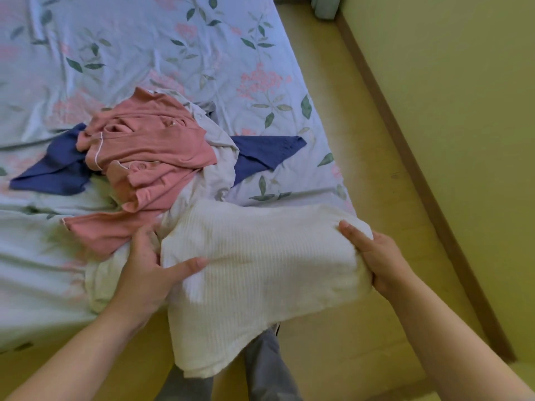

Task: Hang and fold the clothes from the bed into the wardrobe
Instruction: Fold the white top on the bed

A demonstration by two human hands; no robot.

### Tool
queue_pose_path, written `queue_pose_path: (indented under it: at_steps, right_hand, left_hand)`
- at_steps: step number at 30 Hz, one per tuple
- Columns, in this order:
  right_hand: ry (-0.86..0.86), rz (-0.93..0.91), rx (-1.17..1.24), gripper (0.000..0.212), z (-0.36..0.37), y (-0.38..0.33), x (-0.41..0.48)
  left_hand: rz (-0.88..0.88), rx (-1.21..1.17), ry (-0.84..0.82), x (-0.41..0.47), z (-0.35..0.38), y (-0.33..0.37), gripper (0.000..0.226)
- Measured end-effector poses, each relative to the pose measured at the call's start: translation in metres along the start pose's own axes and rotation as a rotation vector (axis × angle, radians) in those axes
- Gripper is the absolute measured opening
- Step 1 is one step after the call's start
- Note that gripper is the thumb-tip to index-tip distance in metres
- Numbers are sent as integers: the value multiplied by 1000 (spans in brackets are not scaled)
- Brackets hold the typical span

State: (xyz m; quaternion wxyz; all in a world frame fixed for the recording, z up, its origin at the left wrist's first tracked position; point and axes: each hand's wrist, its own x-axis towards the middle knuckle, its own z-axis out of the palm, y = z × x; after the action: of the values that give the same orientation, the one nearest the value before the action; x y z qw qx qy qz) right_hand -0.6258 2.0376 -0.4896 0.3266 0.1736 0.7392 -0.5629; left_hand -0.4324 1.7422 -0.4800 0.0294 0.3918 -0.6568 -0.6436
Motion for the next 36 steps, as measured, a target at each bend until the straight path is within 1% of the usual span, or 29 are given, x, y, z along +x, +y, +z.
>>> queue_pose_path:
  at_steps: [3, 4, 5, 6, 7, 9, 11, 12, 14, 16, 18, 21, 22, 23, 24, 25, 26, 28, 30, 33, 34, 35, 36]
  right_hand:
    - [18, 109, -51, 46, 2, 2, 13]
    - [36, 152, -55, 52, 6, 4, 22]
    - [52, 197, -49, 60, 12, 5, 32]
    - [66, 237, -32, 65, 17, 7, 44]
    - [77, 263, -6, 67, 23, 6, 57]
    - [94, 244, 56, 64, 32, 4, 88]
    - [101, 170, 96, 56, 39, 0, 122]
    - [104, 141, 91, 49, 41, -2, 135]
    - [106, 102, 24, 42, 45, -2, 157]
    - [126, 51, -90, 38, 47, 2, 174]
    - [165, -24, -202, 30, 51, 6, 186]
    - [241, -95, -293, 15, 59, 13, 193]
    - [257, -97, -317, 16, 61, 16, 195]
    - [252, -81, -322, 23, 62, 19, 194]
    - [213, -42, -273, 32, 62, 22, 193]
    - [143, 9, -169, 41, 61, 25, 191]
    - [61, 58, -47, 44, 59, 28, 189]
    - [-51, 106, 123, 42, 54, 31, 185]
    - [-55, 123, 257, 35, 50, 31, 182]
    - [-16, 212, 495, 19, 45, 32, 177]
    - [3, 245, 518, 17, 45, 33, 174]
    - [25, 261, 488, 17, 46, 37, 171]
    - [52, 252, 395, 17, 48, 43, 169]
  left_hand:
    - [-93, 24, -74, 14, -1, -2, 88]
    - [-144, 44, -81, 23, 4, -3, 80]
    - [-172, 53, -76, 33, 10, -5, 67]
    - [-173, 55, -60, 46, 17, -8, 55]
    - [-138, 63, -37, 60, 24, -10, 48]
    - [-19, 134, 17, 91, 40, -12, 44]
    - [80, 187, 31, 124, 52, -13, 51]
    - [96, 195, 25, 139, 57, -13, 58]
    - [87, 217, -22, 168, 62, -17, 76]
    - [47, 226, -103, 190, 60, -22, 92]
    - [50, 224, -147, 203, 58, -31, 97]
    - [80, 333, -88, 210, 65, -45, 103]
    - [102, 382, -59, 211, 69, -48, 104]
    - [126, 423, -45, 213, 73, -49, 103]
    - [136, 447, -47, 216, 75, -48, 103]
    - [126, 455, -65, 218, 77, -46, 107]
    - [105, 457, -93, 219, 78, -45, 117]
    - [70, 459, -173, 216, 77, -44, 139]
    - [56, 420, -234, 209, 71, -46, 147]
    - [-9, 243, -284, 208, 54, -53, 145]
    - [-36, 205, -305, 208, 48, -55, 142]
    - [-53, 203, -320, 208, 45, -57, 140]
    - [-63, 232, -317, 206, 44, -60, 138]
